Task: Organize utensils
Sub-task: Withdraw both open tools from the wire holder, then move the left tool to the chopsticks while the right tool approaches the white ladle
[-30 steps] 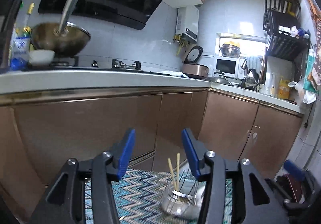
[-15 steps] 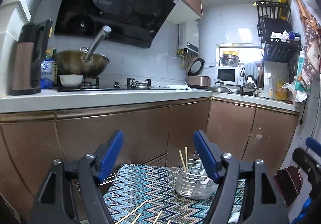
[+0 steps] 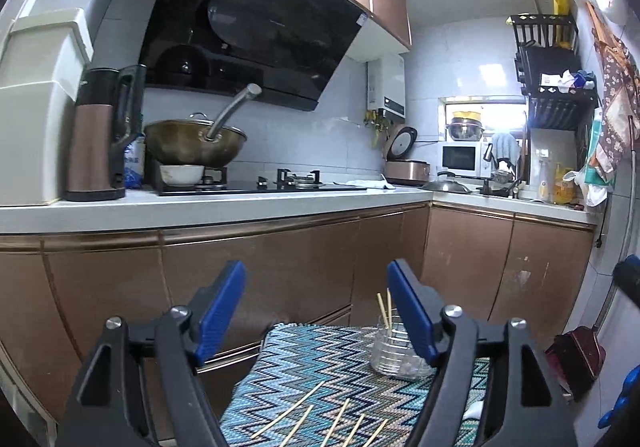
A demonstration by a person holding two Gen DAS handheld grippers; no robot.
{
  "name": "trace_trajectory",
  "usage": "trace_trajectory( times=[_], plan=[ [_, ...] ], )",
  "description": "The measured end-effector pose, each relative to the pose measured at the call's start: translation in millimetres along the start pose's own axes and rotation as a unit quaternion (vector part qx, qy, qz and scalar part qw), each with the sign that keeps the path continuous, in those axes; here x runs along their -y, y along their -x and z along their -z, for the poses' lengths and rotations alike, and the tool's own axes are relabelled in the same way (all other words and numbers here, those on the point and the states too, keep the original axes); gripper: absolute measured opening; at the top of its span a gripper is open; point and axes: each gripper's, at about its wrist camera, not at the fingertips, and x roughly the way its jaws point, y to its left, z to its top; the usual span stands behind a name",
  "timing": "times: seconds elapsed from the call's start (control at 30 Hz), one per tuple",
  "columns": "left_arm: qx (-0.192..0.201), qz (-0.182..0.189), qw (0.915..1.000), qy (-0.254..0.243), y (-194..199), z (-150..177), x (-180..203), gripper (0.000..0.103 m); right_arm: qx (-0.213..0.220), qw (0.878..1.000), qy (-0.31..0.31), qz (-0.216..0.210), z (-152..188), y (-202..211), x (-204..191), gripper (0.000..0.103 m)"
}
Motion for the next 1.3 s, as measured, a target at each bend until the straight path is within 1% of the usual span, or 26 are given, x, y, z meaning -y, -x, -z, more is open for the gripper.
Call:
trace_trajectory(
  times=[0.1, 0.17, 0.37, 0.47, 0.63, 0.77, 1.1, 1.2, 1.3],
  plan=[
    [-0.003, -0.003, 1.0, 0.004, 10, 0, -12, 0.072, 0.011, 1.0, -0.012, -0.002, -3, 12, 2, 0.103],
    [-0.007, -0.002, 0.9999, 0.009, 15, 1, -20, 0.072, 0.006, 1.0, -0.027, -0.006, -4, 17, 6, 0.103],
    [-0.019, -0.003, 0.9998, 0.004, 17, 8, -33, 0.072, -0.031, 0.997, -0.066, 0.007, 3, 18, 21, 0.103],
    [-0.036, 0.003, 0.9993, 0.002, 13, 15, -36, 0.072, -0.064, 0.994, -0.082, 0.012, 12, 11, 26, 0.103],
    [-0.067, 0.009, 0.9977, -0.009, -1, 30, -36, 0.072, -0.122, 0.986, -0.117, 0.015, 38, -7, 37, 0.103],
    [-0.087, 0.01, 0.9958, -0.026, -14, 41, -34, 0.072, -0.158, 0.978, -0.133, 0.017, 59, -21, 45, 0.103],
    [-0.149, 0.012, 0.9877, -0.046, -47, 70, -31, 0.072, -0.199, 0.968, -0.151, 0.012, 92, -44, 57, 0.103],
    [-0.166, 0.013, 0.9845, -0.054, -57, 83, -28, 0.072, -0.213, 0.964, -0.158, 0.013, 103, -51, 62, 0.102],
    [-0.189, 0.015, 0.9804, -0.053, -66, 95, -29, 0.072, -0.229, 0.959, -0.165, 0.014, 116, -56, 67, 0.101]
  ],
)
